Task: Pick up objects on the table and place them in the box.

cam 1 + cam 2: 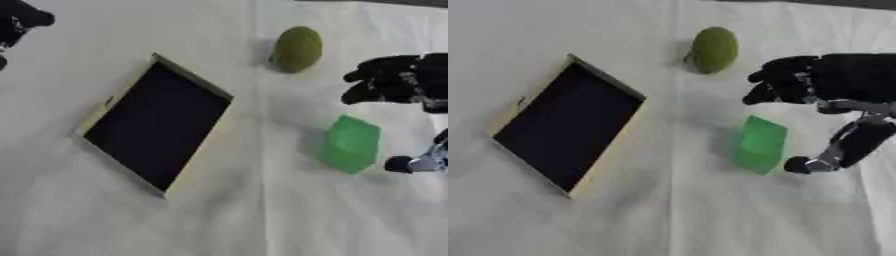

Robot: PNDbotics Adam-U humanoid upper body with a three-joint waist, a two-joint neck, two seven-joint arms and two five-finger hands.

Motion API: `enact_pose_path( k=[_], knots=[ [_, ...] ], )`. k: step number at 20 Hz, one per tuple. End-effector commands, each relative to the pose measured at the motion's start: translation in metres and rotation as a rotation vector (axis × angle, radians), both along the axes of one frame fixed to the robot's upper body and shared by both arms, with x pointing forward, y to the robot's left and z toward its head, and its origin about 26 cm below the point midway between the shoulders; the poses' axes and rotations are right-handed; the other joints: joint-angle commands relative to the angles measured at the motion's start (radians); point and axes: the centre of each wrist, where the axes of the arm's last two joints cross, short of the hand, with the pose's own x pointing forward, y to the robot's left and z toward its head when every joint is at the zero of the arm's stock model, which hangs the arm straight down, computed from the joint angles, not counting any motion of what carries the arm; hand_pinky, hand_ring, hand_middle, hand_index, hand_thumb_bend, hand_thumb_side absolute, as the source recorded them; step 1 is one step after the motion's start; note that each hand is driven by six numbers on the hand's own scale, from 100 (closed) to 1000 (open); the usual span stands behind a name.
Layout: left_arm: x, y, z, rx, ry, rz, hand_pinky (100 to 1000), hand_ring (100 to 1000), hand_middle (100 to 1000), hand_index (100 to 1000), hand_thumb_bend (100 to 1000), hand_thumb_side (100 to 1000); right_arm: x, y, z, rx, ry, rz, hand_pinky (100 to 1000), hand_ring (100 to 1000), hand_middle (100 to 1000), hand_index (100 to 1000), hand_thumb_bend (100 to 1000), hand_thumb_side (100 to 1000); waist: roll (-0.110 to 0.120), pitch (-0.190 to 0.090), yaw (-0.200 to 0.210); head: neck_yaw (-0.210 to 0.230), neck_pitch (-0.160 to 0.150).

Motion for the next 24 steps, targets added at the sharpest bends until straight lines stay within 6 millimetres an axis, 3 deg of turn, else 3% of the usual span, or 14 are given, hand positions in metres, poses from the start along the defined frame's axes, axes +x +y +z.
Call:
enact_pose_path(
  k=[1, 15, 24],
  knots=[
    [-0.003, 0.001, 0.007, 0.021, -0.018, 0.003, 885, 794, 825, 848, 100, 672, -0.005, -0.005, 0.017, -0.194, -0.042, 0.065, 984, 1000, 868, 1000, 455, 711, 0.001, -0.021, 0.002, 0.001, -0.010],
    [-0.004, 0.000, 0.008, 0.034, -0.014, -0.005, 886, 797, 829, 850, 100, 672, -0.003, 0.005, 0.020, -0.279, -0.115, 0.098, 978, 1000, 878, 1000, 454, 737, -0.011, -0.022, 0.013, 0.003, -0.012],
    [-0.003, 0.000, 0.008, 0.041, -0.013, -0.007, 886, 800, 831, 850, 100, 672, 0.004, 0.007, 0.017, -0.277, -0.110, 0.093, 968, 989, 874, 974, 358, 696, -0.011, -0.019, 0.016, 0.003, -0.013]
  ],
)
